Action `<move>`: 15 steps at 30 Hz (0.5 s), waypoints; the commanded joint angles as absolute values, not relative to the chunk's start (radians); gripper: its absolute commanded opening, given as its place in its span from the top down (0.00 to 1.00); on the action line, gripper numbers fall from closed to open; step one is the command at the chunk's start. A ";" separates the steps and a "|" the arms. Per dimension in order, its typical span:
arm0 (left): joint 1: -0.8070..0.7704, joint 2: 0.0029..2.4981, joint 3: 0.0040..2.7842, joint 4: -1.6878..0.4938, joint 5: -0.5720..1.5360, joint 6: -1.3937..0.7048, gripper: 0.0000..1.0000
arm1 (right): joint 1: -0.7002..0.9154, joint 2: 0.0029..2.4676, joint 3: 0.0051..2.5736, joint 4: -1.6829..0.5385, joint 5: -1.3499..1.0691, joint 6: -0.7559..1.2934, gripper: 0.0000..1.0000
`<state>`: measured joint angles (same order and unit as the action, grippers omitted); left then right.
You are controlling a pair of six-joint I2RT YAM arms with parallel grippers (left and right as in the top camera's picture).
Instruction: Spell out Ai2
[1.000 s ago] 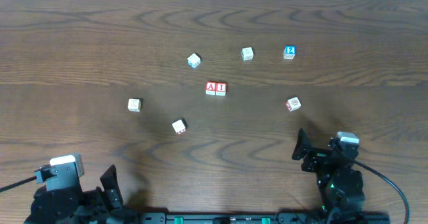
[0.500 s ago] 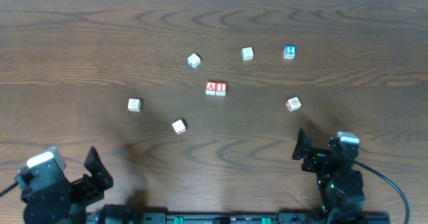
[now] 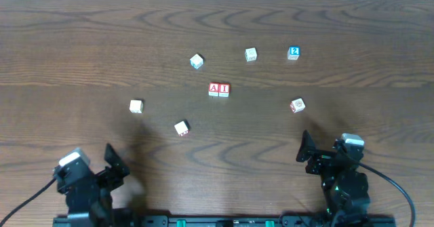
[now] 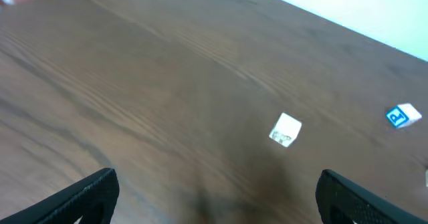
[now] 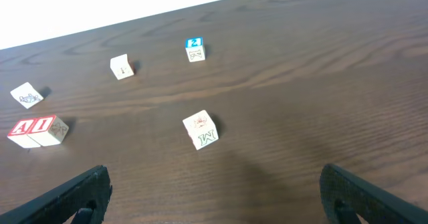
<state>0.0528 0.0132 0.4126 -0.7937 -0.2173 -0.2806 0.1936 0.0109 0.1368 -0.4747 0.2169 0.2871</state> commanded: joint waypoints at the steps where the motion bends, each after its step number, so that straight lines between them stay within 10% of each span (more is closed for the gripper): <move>1: 0.059 0.004 0.350 -0.756 -0.154 -0.266 0.05 | 0.188 0.006 0.134 -0.474 0.220 0.279 0.01; 15: 0.059 0.004 0.154 -0.630 -0.058 -0.273 0.05 | 0.188 0.006 0.134 -0.474 0.220 0.279 0.01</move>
<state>0.0525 0.0116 0.1661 -0.6338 -0.0952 -0.2802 0.1936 0.0109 0.1368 -0.4740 0.2165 0.2871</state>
